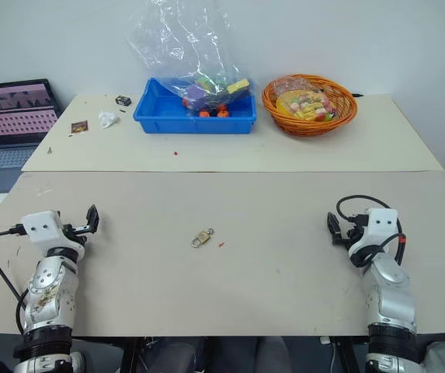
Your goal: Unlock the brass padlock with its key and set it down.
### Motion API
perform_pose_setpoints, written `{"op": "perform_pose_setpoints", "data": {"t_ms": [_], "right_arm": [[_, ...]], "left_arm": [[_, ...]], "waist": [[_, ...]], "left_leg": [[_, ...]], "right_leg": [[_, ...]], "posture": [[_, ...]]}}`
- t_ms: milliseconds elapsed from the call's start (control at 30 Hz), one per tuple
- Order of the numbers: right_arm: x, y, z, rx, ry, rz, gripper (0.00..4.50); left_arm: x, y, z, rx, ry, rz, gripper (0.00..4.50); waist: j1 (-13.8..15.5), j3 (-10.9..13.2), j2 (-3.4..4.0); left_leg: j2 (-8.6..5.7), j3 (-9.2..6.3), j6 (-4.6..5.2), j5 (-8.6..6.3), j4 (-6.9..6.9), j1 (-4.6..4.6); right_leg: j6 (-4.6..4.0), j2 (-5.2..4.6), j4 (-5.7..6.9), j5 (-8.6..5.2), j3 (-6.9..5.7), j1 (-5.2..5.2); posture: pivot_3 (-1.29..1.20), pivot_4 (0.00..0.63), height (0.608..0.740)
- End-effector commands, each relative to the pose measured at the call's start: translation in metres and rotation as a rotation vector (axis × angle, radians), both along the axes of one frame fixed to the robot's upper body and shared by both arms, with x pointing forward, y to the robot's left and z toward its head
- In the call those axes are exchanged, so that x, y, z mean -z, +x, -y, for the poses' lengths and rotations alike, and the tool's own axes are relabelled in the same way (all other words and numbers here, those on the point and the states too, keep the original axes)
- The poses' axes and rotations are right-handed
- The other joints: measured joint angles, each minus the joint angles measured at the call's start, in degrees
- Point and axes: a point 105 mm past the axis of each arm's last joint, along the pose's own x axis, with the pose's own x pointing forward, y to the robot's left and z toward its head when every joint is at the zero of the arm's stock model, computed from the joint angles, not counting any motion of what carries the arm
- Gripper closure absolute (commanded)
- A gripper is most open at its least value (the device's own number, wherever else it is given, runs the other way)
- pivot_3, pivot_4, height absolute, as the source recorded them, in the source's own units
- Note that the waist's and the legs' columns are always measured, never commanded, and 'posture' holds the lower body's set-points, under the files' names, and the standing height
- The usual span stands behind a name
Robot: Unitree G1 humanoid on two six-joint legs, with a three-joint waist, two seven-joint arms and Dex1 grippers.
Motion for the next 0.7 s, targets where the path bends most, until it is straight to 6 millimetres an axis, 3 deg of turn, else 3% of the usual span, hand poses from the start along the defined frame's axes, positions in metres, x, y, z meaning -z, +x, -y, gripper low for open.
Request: {"op": "perform_pose_setpoints", "data": {"t_ms": [33, 100, 167, 300, 400, 500, 633, 700], "right_arm": [[-0.035, 0.002, -0.057, -0.349, 0.018, 0.038, 0.00], [-0.042, -0.011, -0.084, -0.557, -0.013, -0.015, 0.00], [-0.049, -0.037, -0.115, -0.810, -0.035, -0.081, 0.00], [-0.068, -0.082, -0.152, -1.151, -0.017, -0.111, 0.00], [-0.079, -0.085, -0.167, -1.213, -0.040, -0.073, 0.00], [-0.081, -0.085, -0.169, -1.217, -0.057, -0.065, 0.00], [-0.087, -0.083, -0.167, -1.199, -0.058, -0.040, 0.00], [-0.090, -0.083, -0.167, -1.187, -0.055, -0.024, 0.00]], "left_arm": [[-0.022, 0.002, 0.041, 0.222, 0.102, 0.042, 0.06], [-0.022, -0.001, 0.055, 0.291, 0.144, 0.021, 0.06], [-0.023, -0.005, 0.072, 0.366, 0.158, 0.013, 0.06], [-0.028, -0.015, 0.099, 0.480, 0.146, 0.019, 0.06], [-0.027, -0.040, 0.136, 0.665, 0.146, -0.005, 0.06], [-0.023, -0.071, 0.159, 0.843, 0.175, -0.066, 0.06], [-0.016, -0.103, 0.170, 1.020, 0.174, -0.175, 0.06], [-0.007, -0.108, 0.169, 1.058, 0.129, -0.243, 0.06]], "waist": [[-0.3, 0.0, 0.03], [-0.5, 0.1, 0.08], [-0.5, 0.1, 0.10], [-0.1, 0.1, 0.11], [0.0, 0.1, 0.10], [0.4, 0.1, 0.05], [0.8, 0.3, 0.22], [1.1, 0.3, 0.24]], "left_leg": [[0.00, 0.02, 0.01, 0.00, 0.00, -0.03], [0.07, 0.02, 0.00, -0.01, -0.01, -0.04], [0.09, 0.03, 0.01, -0.04, -0.02, -0.07], [0.18, 0.01, 0.03, -0.12, -0.02, -0.20], [0.30, 0.05, -0.03, -0.20, -0.02, -0.22], [0.31, 0.15, -0.10, -0.26, -0.02, -0.19], [0.48, 0.21, -0.07, -0.28, -0.04, -0.21], [0.52, 0.22, -0.09, -0.29, -0.04, -0.21]], "right_leg": [[-0.01, 0.00, 0.00, 0.01, 0.01, -0.02], [-0.01, 0.06, -0.01, 0.01, -0.01, -0.04], [-0.01, 0.07, -0.06, 0.00, -0.01, -0.06], [-0.01, 0.15, -0.28, 0.01, -0.09, -0.10], [-0.05, 0.26, -0.55, 0.13, -0.09, -0.01], [-0.05, 0.26, -0.58, 0.17, -0.04, -0.02], [-0.14, 0.41, -0.59, 0.17, 0.00, -0.11], [-0.15, 0.42, -0.58, 0.17, -0.01, -0.11]], "posture": [[0.00, 0.150, 0.740], [0.00, 0.150, 0.740], [0.00, 0.150, 0.740], [0.00, 0.150, 0.740], [0.00, 0.150, 0.740], [0.00, 0.150, 0.740], [0.00, 0.150, 0.740], [0.00, 0.150, 0.740]]}}
